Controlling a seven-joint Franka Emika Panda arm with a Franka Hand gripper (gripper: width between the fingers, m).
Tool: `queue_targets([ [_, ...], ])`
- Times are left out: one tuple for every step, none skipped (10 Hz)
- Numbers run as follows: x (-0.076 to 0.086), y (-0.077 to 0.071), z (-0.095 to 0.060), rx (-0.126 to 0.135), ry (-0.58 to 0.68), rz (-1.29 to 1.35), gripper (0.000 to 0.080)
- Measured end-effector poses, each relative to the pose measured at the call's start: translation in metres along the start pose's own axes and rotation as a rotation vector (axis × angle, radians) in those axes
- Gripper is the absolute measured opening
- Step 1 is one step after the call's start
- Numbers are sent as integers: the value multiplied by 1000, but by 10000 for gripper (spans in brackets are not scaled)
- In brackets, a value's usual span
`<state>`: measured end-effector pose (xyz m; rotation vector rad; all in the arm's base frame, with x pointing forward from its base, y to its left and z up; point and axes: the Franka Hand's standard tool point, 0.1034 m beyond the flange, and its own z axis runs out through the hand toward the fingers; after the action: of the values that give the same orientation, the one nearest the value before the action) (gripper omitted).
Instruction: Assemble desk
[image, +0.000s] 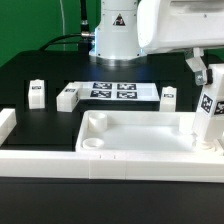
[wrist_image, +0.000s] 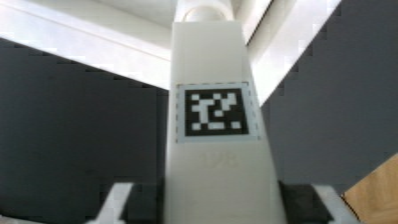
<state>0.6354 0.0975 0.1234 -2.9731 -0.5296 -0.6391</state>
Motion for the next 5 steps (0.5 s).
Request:
queue_targets([
  [0, -1, 2, 0, 4, 0, 290],
  [0, -1, 2, -1, 11, 0, 290],
  [0, -1, 2, -2, 17, -1, 290],
  [1, -1, 2, -3, 25, -1, 290],
  [1, -1, 2, -4, 30, 0, 290],
])
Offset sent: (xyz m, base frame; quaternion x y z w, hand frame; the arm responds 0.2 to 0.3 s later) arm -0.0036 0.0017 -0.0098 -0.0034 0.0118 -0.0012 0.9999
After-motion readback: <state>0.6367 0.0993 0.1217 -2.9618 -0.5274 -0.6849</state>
